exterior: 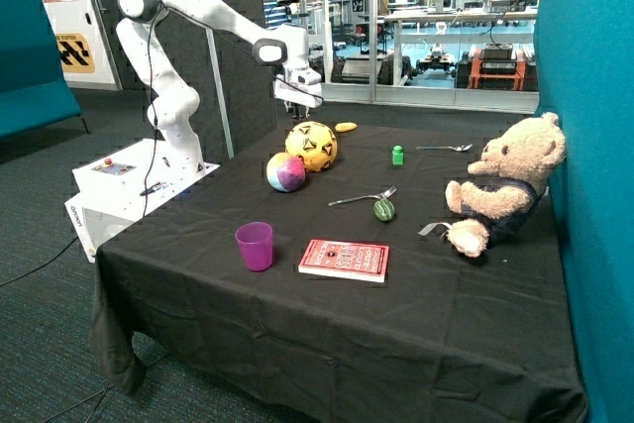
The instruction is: Sort the balls from left to right in order of size
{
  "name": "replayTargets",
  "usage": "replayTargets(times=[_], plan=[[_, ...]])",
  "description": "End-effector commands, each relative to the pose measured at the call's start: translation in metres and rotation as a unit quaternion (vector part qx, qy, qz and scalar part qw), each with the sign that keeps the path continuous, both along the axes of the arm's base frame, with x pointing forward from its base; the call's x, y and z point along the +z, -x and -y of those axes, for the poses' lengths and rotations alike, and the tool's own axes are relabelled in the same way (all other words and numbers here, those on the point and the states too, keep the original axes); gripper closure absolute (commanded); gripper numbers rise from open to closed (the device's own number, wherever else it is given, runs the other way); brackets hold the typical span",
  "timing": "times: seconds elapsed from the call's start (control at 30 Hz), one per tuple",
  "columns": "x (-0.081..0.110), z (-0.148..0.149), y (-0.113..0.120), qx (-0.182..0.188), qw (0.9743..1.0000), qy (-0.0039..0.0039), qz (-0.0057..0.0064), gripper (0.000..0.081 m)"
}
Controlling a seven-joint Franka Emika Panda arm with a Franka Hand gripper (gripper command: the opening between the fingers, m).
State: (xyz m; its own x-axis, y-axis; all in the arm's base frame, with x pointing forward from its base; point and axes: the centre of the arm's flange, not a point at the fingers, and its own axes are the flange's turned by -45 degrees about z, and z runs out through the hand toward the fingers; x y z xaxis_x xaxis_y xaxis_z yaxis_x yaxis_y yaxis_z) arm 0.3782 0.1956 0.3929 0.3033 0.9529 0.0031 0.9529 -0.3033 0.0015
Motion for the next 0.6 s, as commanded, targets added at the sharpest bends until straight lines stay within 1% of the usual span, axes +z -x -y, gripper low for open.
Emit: replayTargets(times=[0.0,0.1,0.17,0.33,0.37,0.4,0.47,0.5,0.53,0.57], plan=[[-0.016,-0.006,0.004,0.002,1.0000,0.00126,-0.0012,0.0000],[-0.018,-0.007,0.004,0.002,1.0000,0.00126,-0.0012,0.0002],[-0.020,-0.008,0.004,0.001,1.0000,0.00126,-0.0012,0.0027],[-0.024,-0.009,0.005,-0.002,1.0000,0.00126,-0.0012,0.0040],[-0.025,-0.010,0.005,-0.002,1.0000,0.00126,-0.0012,0.0075],[-0.026,-0.010,0.006,-0.003,1.0000,0.00126,-0.0012,0.0091],[-0.028,-0.012,0.006,-0.004,1.0000,0.00126,-0.0012,0.0103],[-0.029,-0.013,0.007,-0.004,1.0000,0.00126,-0.0012,0.0073],[-0.029,-0.014,0.007,-0.004,1.0000,0.00126,-0.0012,0.0059],[-0.031,-0.015,0.008,-0.004,1.0000,0.00126,-0.0012,0.0083]])
